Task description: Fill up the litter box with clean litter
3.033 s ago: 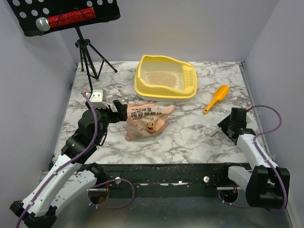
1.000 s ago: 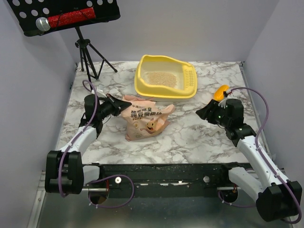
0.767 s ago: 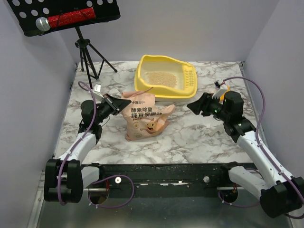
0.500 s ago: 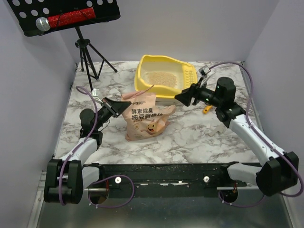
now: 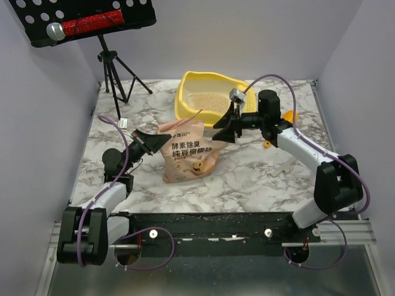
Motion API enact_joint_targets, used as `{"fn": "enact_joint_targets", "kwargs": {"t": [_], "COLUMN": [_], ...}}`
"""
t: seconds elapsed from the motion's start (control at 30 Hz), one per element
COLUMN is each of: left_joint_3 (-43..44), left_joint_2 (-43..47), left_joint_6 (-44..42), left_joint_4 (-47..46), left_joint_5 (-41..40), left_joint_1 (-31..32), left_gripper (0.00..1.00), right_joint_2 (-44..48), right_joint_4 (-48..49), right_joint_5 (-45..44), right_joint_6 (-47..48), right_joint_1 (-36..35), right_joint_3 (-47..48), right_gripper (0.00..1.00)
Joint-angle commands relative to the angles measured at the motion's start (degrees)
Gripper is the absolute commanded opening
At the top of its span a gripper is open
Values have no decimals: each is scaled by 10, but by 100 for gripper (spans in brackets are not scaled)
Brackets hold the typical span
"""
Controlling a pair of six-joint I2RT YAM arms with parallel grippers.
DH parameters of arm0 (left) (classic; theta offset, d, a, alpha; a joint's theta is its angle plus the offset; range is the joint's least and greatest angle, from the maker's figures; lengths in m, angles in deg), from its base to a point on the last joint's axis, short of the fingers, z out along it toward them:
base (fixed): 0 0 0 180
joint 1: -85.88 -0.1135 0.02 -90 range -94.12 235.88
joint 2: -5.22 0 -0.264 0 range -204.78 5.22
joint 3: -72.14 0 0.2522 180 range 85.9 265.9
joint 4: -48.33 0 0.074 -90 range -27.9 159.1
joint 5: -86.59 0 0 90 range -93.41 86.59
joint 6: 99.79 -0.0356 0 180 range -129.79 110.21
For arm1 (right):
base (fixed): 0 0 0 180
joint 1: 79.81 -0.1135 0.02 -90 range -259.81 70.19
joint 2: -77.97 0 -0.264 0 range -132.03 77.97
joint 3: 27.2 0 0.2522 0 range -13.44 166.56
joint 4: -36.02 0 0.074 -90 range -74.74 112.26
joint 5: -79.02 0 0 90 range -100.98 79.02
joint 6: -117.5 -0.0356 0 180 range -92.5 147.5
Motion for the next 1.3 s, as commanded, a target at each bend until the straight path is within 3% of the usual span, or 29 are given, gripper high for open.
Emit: {"fn": "enact_joint_targets", "kwargs": {"t": [0.0,0.5,0.83,1.1,1.27], "left_joint_3": [14,14,15,14,14], "left_joint_2": [20,27,32,42,39], "left_joint_6": [19,17,18,10,17], "left_joint_4": [-109,-107,-107,-94,-107], "left_joint_5": [-7,2,6,7,8], "left_joint_1": [-4,-4,-4,-4,-4], "left_gripper": [0,0,0,0,0], "right_joint_2": [-23,-136,-128,-108,-104], "right_joint_4": [52,168,155,137,141], "right_joint_5": [54,40,3,-83,-61], "right_joint_6": [22,-62,-40,4,1], "right_joint_1": [-25,-74,-74,-72,-72], "right_joint_3": [19,76,51,17,12], "right_gripper": [72,72,73,73,74]}}
